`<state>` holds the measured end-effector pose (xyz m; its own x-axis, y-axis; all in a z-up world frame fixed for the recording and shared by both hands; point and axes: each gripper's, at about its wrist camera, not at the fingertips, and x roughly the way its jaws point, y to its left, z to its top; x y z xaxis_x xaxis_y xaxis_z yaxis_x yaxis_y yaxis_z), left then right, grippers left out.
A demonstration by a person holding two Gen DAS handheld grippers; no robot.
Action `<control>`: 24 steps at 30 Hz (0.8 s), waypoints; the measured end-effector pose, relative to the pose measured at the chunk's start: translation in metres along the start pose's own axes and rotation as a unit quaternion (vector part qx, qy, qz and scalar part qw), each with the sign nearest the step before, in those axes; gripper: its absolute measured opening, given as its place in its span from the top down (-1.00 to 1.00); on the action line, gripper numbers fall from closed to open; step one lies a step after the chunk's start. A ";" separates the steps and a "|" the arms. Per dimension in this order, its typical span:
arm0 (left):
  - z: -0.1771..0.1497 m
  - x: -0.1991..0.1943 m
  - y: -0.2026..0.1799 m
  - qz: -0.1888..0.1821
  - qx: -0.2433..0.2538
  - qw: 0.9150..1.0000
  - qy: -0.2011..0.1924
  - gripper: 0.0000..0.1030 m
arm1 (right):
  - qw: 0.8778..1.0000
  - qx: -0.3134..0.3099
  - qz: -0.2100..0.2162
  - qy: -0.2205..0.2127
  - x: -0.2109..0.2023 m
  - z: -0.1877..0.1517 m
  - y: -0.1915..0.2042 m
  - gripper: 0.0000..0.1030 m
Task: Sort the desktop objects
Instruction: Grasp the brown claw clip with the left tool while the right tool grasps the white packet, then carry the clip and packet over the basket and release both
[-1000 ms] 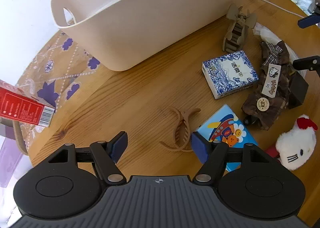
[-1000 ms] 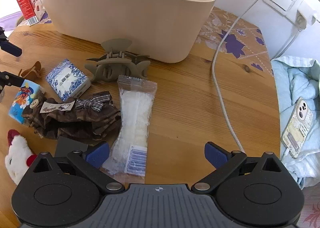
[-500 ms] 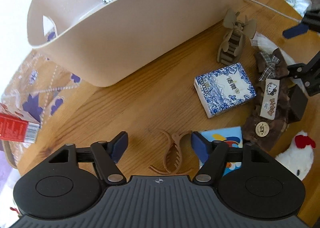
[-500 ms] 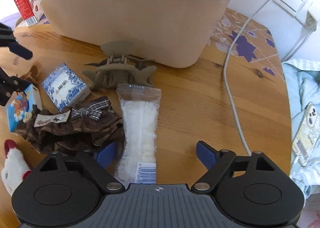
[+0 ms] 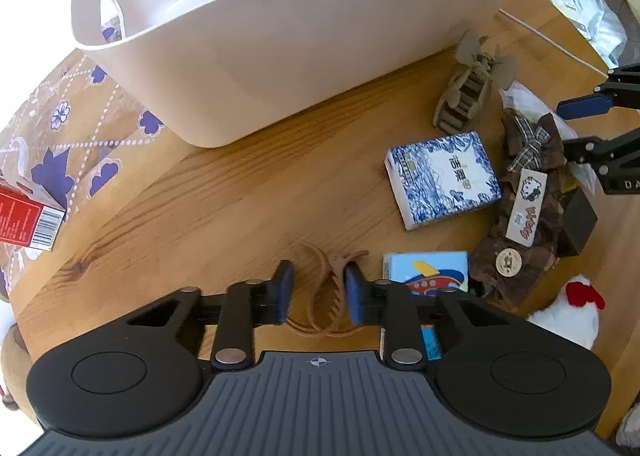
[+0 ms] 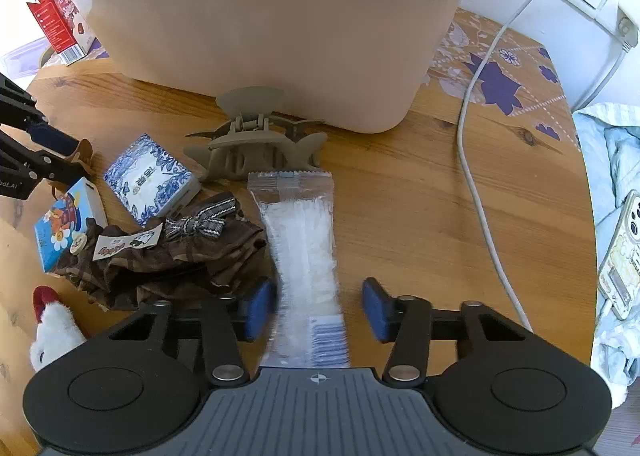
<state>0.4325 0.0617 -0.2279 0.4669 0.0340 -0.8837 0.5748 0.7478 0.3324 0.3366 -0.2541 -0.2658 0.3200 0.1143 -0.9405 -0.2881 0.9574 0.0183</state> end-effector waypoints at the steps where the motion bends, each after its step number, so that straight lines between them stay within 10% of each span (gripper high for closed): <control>1: 0.000 0.000 -0.001 0.000 0.000 1.000 0.002 0.62 | 1.000 0.001 0.000 0.001 0.001 0.002 -0.001 0.28; 24: -0.019 -0.027 -0.006 0.001 -0.025 0.999 -0.028 0.63 | 0.998 0.054 0.030 -0.002 -0.037 -0.029 -0.018 0.50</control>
<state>0.4034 0.0687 -0.2126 0.5061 0.0000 -0.8624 0.5399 0.7798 0.3169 0.3034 -0.2831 -0.2413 0.3083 0.1737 -0.9353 -0.2086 0.9716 0.1117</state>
